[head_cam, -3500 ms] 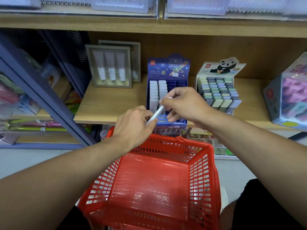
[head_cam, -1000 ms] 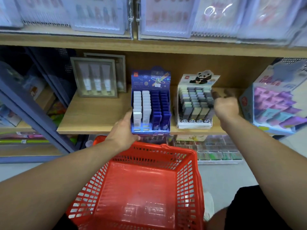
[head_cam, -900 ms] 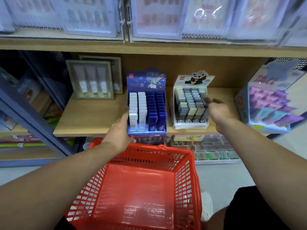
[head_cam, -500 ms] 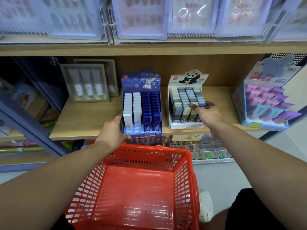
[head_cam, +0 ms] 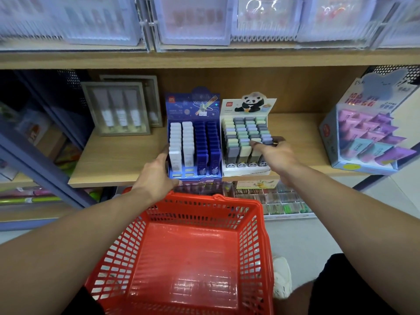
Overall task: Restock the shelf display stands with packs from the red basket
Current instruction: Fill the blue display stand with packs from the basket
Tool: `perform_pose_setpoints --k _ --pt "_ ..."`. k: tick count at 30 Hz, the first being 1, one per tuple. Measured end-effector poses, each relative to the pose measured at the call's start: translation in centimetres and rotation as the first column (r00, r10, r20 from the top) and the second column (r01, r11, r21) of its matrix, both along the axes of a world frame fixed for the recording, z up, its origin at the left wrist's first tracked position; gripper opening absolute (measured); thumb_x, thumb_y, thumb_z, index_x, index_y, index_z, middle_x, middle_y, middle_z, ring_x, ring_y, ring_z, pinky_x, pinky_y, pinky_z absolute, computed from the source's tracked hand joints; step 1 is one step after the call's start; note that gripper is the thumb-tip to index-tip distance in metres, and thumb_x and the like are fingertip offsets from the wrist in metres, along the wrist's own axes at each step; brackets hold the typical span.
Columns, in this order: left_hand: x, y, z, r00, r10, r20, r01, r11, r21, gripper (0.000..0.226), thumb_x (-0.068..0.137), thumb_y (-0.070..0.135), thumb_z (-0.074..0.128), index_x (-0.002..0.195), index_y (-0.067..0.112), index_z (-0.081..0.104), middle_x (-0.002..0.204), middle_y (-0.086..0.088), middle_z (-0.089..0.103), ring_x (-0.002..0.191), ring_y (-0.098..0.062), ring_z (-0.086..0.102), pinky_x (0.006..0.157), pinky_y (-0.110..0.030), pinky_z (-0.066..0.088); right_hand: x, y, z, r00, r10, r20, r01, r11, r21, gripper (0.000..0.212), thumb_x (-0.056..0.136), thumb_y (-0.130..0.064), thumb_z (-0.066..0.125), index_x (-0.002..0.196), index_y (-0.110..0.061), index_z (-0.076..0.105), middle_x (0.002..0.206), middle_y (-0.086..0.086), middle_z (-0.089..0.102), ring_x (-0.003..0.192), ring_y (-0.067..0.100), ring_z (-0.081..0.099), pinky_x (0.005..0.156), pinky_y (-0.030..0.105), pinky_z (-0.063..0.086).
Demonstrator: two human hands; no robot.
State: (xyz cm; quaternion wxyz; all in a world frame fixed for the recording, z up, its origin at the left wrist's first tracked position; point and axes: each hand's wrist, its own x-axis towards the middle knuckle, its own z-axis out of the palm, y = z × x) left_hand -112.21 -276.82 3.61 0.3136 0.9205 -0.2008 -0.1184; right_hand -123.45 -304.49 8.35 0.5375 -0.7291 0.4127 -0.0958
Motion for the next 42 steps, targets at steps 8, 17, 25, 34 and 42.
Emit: perform_pose_setpoints --k 8,17,25,34,42 --pt "0.1 0.8 0.7 0.998 0.065 0.000 -0.065 0.998 0.023 0.074 0.076 0.020 0.086 0.139 0.017 0.046 0.113 -0.006 0.068 0.093 -0.026 0.061 0.076 -0.028 0.044 -0.3 0.2 0.0 0.986 0.164 -0.022 -0.164 0.986 -0.012 0.070 0.073 -0.059 0.081 0.127 -0.026 0.050 0.111 -0.005 0.064 0.094 0.012 0.062 0.092 0.040 0.051" --pt "0.1 0.7 0.9 0.999 0.049 0.008 -0.049 0.998 0.049 0.069 0.077 0.020 0.086 0.135 0.015 0.048 0.106 -0.005 0.067 0.086 -0.024 0.059 0.072 -0.028 0.044 -1.8 -2.6 -2.1 0.863 0.228 -0.451 -0.382 0.879 -0.287 0.031 0.073 -0.020 0.089 0.098 -0.023 0.069 0.103 0.001 0.070 0.073 0.011 0.062 0.057 0.022 0.045" --pt "0.3 0.6 0.6 0.997 0.064 0.033 -0.066 0.995 0.073 0.062 0.072 0.020 0.090 0.122 0.013 0.054 0.107 -0.005 0.066 0.093 -0.028 0.063 0.079 -0.035 0.053 -1.6 -1.9 -4.5 0.839 0.207 -0.503 -0.470 0.742 -0.478 0.015 0.088 -0.026 0.071 0.074 -0.028 0.069 0.086 -0.009 0.070 0.084 0.014 0.062 0.073 0.036 0.057" --pt "0.7 0.5 0.6 0.998 0.050 0.036 -0.052 0.997 0.065 0.062 0.074 0.015 0.088 0.126 0.015 0.054 0.107 -0.005 0.069 0.090 -0.028 0.065 0.078 -0.034 0.054 -1.7 -1.7 -3.8 0.817 0.103 -0.568 -0.471 0.688 -0.552 0.015 0.088 -0.035 0.069 0.072 -0.033 0.069 0.087 -0.014 0.068 0.087 0.012 0.059 0.067 0.028 0.047" --pt "1.4 0.4 0.1 0.997 0.065 0.027 -0.067 0.996 0.058 0.060 0.072 0.019 0.089 0.123 0.020 0.059 0.108 -0.003 0.070 0.093 -0.025 0.065 0.082 -0.034 0.055 -2.4 -0.5 -4.3 0.862 0.124 -0.492 -0.449 0.637 -0.626 0.026 0.086 -0.050 0.071 0.074 -0.028 0.063 0.077 -0.009 0.066 0.074 0.013 0.060 0.061 0.028 0.043"
